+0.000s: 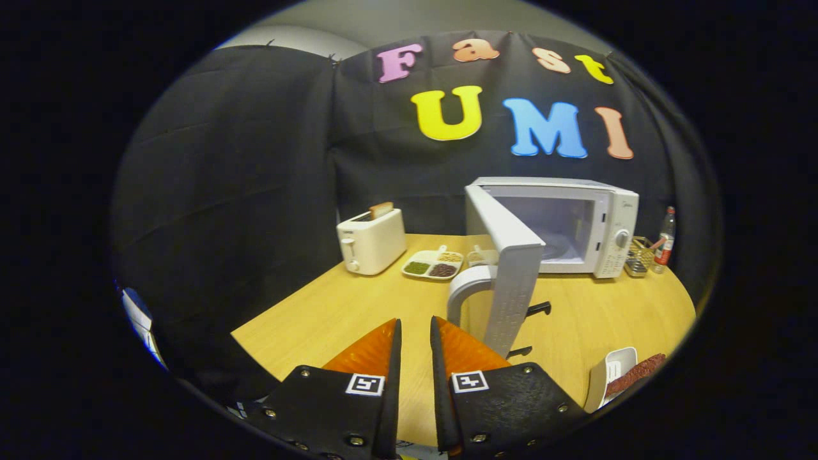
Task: Open the microwave, put the food inside, and close the microwave door.
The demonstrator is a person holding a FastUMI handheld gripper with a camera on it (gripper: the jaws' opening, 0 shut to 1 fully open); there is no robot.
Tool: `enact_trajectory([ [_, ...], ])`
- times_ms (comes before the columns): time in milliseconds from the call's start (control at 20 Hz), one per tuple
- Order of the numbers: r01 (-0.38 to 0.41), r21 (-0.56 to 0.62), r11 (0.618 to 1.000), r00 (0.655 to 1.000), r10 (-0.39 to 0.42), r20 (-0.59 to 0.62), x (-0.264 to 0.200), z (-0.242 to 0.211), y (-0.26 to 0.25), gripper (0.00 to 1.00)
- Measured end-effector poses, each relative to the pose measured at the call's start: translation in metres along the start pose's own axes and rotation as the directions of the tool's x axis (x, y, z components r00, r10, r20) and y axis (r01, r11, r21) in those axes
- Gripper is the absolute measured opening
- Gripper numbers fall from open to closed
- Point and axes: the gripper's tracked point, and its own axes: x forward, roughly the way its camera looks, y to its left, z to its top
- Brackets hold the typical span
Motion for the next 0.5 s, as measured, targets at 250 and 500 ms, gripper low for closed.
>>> enact_trajectory([
  [250, -0.091, -0.028, 0.995, 0.993, 0.093, 0.078, -0.043, 0.023, 0.002, 0.46],
  [500, -0.02, -0.005, 1.0, 0.987, 0.021, 0.162, -0.077, 0.05, -0.048, 0.98],
])
